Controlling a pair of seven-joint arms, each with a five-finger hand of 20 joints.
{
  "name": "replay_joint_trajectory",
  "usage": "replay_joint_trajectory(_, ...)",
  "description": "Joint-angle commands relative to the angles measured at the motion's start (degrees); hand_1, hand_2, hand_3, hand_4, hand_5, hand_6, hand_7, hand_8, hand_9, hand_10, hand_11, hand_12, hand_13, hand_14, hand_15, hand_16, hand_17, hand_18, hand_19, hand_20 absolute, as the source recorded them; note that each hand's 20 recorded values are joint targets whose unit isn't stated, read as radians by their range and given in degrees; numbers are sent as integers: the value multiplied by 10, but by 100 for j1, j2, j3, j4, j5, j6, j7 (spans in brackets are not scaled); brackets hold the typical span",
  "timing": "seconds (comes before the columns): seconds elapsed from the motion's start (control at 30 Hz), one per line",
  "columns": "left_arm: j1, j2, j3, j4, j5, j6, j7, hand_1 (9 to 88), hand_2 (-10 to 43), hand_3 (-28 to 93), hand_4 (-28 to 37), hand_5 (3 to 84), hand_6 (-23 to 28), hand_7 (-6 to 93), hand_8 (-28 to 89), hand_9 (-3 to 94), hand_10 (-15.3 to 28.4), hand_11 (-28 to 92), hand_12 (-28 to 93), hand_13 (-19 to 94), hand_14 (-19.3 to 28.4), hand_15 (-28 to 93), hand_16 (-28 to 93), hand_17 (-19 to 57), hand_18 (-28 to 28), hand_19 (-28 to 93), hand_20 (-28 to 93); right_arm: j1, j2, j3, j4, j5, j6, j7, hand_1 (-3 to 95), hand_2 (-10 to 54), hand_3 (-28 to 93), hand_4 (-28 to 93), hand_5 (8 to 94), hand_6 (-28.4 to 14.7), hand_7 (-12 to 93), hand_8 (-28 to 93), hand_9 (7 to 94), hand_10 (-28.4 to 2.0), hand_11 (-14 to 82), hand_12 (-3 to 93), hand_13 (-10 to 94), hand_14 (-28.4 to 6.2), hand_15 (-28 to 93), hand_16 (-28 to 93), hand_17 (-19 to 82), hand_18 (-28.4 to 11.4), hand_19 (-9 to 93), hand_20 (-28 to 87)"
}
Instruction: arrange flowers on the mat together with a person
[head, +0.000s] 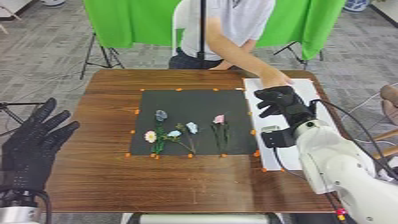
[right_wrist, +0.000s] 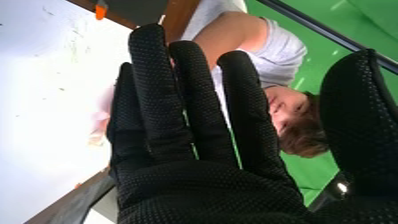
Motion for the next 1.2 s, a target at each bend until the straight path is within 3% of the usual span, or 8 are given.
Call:
replay_joint_trajectory(0.03, 69, 23, 72, 19, -22, 52, -2, 200, 78, 752, -273, 307, 45, 94, -84, 292, 144, 160, 120, 205, 220, 427, -51, -93, 176, 370, 166, 49, 0, -40, -12, -39, 32, -61, 280, -9, 712, -250, 560, -10, 136, -126, 601, -179, 171, 141, 535, -180, 507, 84, 130, -200, 626, 93)
replay_joint_trajectory(0.23, 61, -1, 141, 19, -49, 73, 20, 201, 77, 753, -271, 307, 45, 94, -83, 292, 144, 161, 120, 206, 220, 430, -52, -93, 176, 371, 166, 269, 78, -195, 9, -101, 37, -91, 281, -8, 712, -250, 556, -7, 136, -126, 601, -179, 172, 141, 536, -180, 508, 83, 131, -200, 627, 95)
replay_joint_trajectory(0.4, 62, 20, 102, 6, -47, 76, 53, 202, 77, 753, -272, 307, 46, 94, -83, 292, 144, 161, 120, 206, 220, 431, -52, -93, 176, 371, 166, 487, 57, -374, 45, -119, 72, -122, 281, -9, 714, -249, 552, -7, 136, -126, 601, -179, 172, 142, 538, -180, 509, 83, 131, -199, 629, 95)
replay_joint_trajectory(0.47, 9, 6, 102, 14, -15, 40, -20, 201, 77, 753, -271, 307, 46, 94, -83, 292, 144, 161, 120, 207, 220, 431, -52, -93, 176, 371, 166, 510, 55, -397, 43, -146, 51, -96, 281, -9, 714, -250, 551, -7, 136, -126, 603, -179, 173, 141, 540, -180, 511, 83, 131, -199, 629, 95)
replay_joint_trajectory(0.5, 27, 40, 120, 7, -45, 69, 43, 202, 77, 753, -271, 307, 46, 94, -83, 292, 144, 161, 120, 207, 220, 431, -52, -93, 176, 371, 166, 526, 59, -409, 41, -127, 65, -131, 281, -9, 714, -250, 551, -7, 136, -126, 604, -179, 173, 141, 540, -180, 511, 83, 132, -199, 629, 95)
replay_joint_trajectory(0.7, 15, 18, 157, 12, -22, 58, -29, 203, 77, 752, -272, 307, 46, 94, -83, 293, 145, 162, 119, 207, 221, 434, -52, -93, 176, 371, 166, 577, 75, -434, 33, -155, 106, -113, 281, -8, 714, -250, 551, -6, 136, -126, 605, -178, 174, 141, 540, -180, 512, 82, 132, -199, 630, 95)
replay_joint_trajectory(0.73, 52, 74, 160, 11, -76, 93, 31, 203, 77, 752, -272, 307, 46, 94, -84, 293, 145, 163, 120, 207, 221, 435, -52, -93, 176, 372, 166, 608, 92, -482, 42, -175, 157, -119, 281, -8, 714, -250, 551, -7, 136, -126, 605, -178, 174, 141, 541, -180, 511, 82, 132, -199, 630, 95)
replay_joint_trajectory(1.2, -3, 9, 176, 31, -37, 51, -28, 205, 78, 753, -269, 308, 46, 95, -84, 296, 146, 167, 120, 208, 222, 436, -55, -93, 176, 373, 167, 646, 76, -557, 57, -144, 180, -121, 283, -9, 717, -251, 559, -6, 136, -126, 614, -178, 176, 141, 545, -179, 511, 82, 134, -200, 631, 94)
